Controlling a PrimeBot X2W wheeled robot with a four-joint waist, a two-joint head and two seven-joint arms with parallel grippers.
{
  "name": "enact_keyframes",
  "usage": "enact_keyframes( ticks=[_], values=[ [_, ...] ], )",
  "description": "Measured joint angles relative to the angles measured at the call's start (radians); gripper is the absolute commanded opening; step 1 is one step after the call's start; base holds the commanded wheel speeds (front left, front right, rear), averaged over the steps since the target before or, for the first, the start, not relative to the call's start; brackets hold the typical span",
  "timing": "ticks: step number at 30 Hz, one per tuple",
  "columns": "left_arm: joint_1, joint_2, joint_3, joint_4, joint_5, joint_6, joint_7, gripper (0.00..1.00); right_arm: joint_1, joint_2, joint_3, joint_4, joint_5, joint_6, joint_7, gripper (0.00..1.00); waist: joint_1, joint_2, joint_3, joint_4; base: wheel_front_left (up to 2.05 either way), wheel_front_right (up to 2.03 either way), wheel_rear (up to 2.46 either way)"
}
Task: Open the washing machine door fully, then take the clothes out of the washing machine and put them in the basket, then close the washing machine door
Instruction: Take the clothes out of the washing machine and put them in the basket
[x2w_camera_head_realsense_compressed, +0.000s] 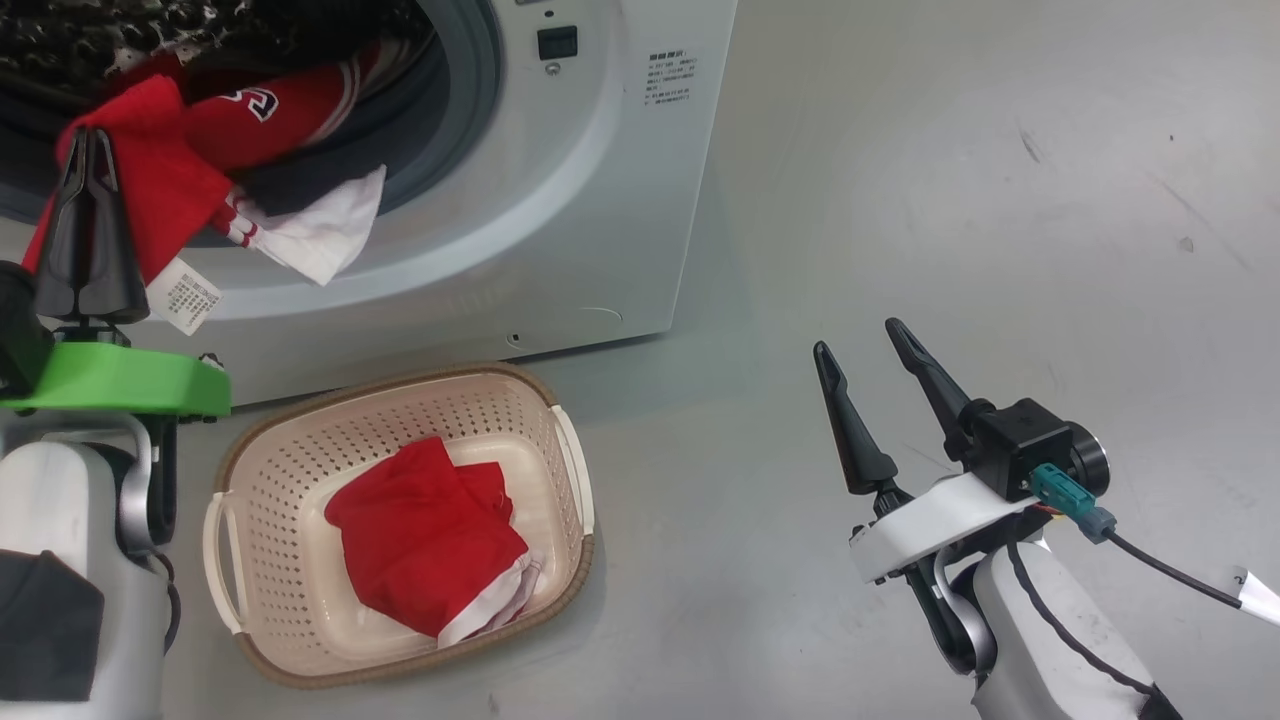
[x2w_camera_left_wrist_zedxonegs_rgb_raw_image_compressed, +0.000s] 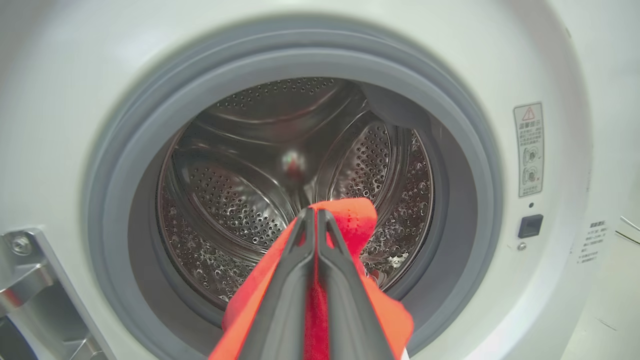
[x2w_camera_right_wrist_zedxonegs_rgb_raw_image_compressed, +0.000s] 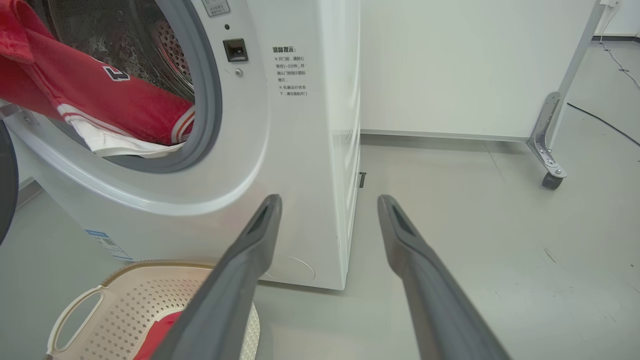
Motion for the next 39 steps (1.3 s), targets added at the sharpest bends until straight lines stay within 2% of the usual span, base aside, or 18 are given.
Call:
enact_keyframes(
  ticks=[20,27,32,39],
  values=[
    [0.135,-0.019,0.065,-0.328,0.017,0.066,-0.012,0.00,0.100,0.000,-0.012,0.008,0.002,0.013,0.000,1.00,0.0000,0.0000,-0.187,0.014,0.00,0.00,0.00],
    [0.181,-0.026,0.069,-0.438,0.024,0.066,-0.017,0.00,0.108,0.001,-0.013,0.005,0.003,0.019,0.000,1.00,0.0000,0.0000,-0.207,0.017,0.00,0.00,0.00],
    [0.236,-0.036,0.068,-0.476,0.029,0.075,-0.017,0.00,0.112,0.001,-0.014,0.002,0.003,0.022,0.000,1.00,0.0000,0.0000,-0.208,0.019,0.00,0.00,0.00],
    [0.360,-0.072,0.050,-0.447,0.025,0.082,0.021,0.00,0.125,0.001,-0.011,-0.011,0.003,0.024,0.000,1.00,0.0000,0.0000,-0.193,0.019,0.00,0.00,0.00]
  ],
)
